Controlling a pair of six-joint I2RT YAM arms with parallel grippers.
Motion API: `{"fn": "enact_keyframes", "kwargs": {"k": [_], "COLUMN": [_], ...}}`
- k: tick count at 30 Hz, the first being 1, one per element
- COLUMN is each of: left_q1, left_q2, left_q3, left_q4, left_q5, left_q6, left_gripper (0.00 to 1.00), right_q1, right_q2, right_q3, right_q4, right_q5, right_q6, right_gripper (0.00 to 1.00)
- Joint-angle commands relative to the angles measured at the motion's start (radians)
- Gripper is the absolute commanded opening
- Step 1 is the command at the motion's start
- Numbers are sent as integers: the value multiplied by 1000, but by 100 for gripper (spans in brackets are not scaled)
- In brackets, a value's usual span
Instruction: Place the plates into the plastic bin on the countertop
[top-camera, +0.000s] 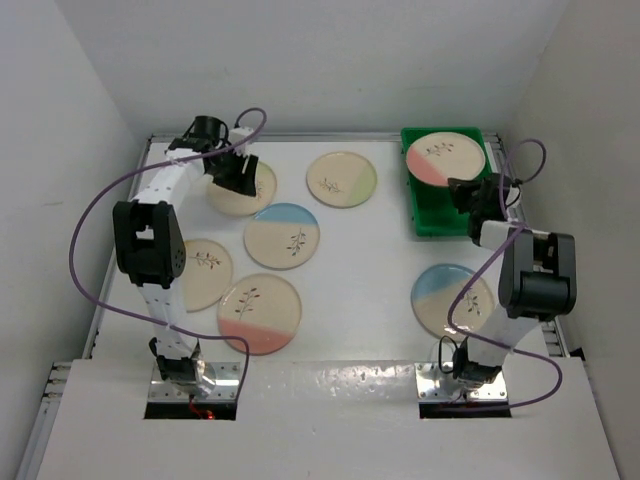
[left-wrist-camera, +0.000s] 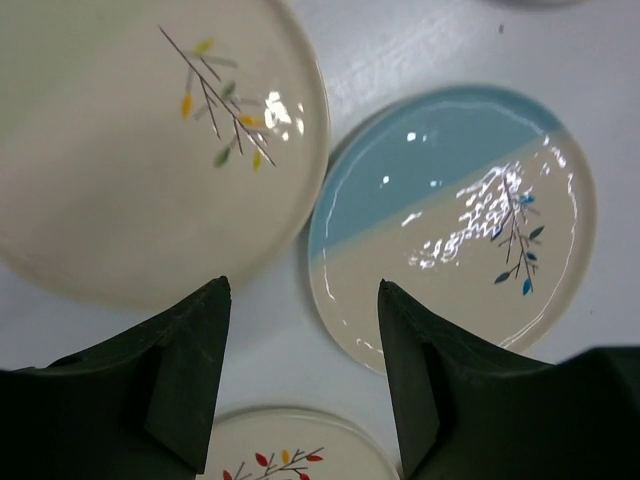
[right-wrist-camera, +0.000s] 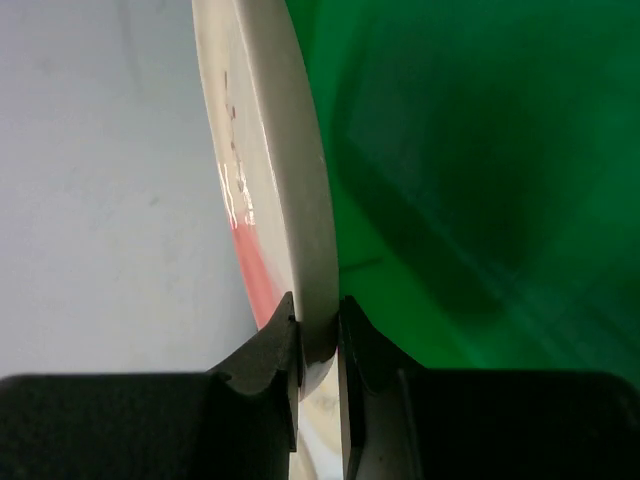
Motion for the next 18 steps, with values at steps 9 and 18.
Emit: {"fn": "enact_keyframes", "kwargs": {"k": [9, 18], "left_q1": [39, 39], "left_q2": [-2, 30], "left_q3": [-129, -183], "left_q4": [-7, -7], "left_q5": [-55, -55], "left_q6": [19, 9], "left_gripper": [64, 65], "right_q1": [-7, -2], "right_q2": [142, 121], "right_q3": [98, 280], "right_q4": [210, -394], "right_q5": [142, 117], "right_q6": [63, -167], "right_gripper": [0, 78]}}
